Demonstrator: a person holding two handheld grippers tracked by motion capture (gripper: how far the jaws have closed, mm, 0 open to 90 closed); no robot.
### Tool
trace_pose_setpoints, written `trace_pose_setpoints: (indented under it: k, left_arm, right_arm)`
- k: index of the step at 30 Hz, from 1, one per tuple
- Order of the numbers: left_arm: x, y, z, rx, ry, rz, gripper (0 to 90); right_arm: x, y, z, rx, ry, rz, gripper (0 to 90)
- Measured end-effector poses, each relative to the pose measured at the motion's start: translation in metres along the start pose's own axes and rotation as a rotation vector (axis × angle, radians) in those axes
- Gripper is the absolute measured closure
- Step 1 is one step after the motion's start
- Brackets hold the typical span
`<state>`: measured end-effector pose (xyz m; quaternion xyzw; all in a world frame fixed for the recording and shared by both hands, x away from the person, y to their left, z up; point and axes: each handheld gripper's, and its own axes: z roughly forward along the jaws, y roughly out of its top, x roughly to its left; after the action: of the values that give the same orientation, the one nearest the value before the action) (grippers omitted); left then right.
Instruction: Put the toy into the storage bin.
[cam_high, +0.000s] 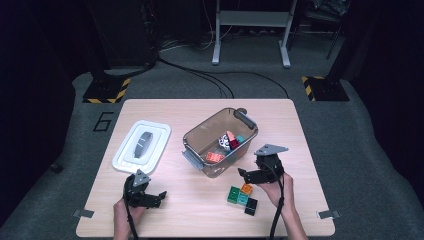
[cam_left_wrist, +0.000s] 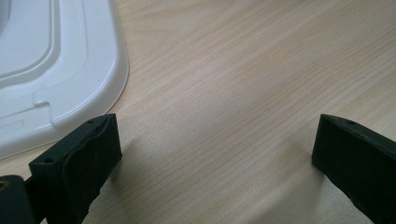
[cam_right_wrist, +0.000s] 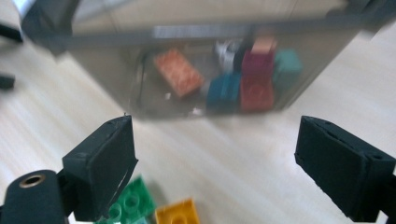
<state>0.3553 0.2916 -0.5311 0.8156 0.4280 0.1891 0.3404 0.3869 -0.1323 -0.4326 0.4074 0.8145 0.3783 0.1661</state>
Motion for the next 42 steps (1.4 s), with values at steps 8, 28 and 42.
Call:
trace_pose_setpoints:
  k: [8,28,42]
  left_arm:
    - [0.0,0.0,0.0,0.001,0.002,0.001,1.2]
    - [0.0,0.0,0.0,0.001,0.002,0.0,1.2]
    - [-0.001,0.0,0.0,0.0,0.0,-0.006,1.3]
  right_arm:
    - [-0.001,-0.036,0.023,0.112,0.056,0.001,27.5]
    - [-0.001,-0.051,0.028,0.164,0.113,0.023,48.7]
    - [-0.01,-0.048,0.037,0.202,0.08,0.025,57.9]
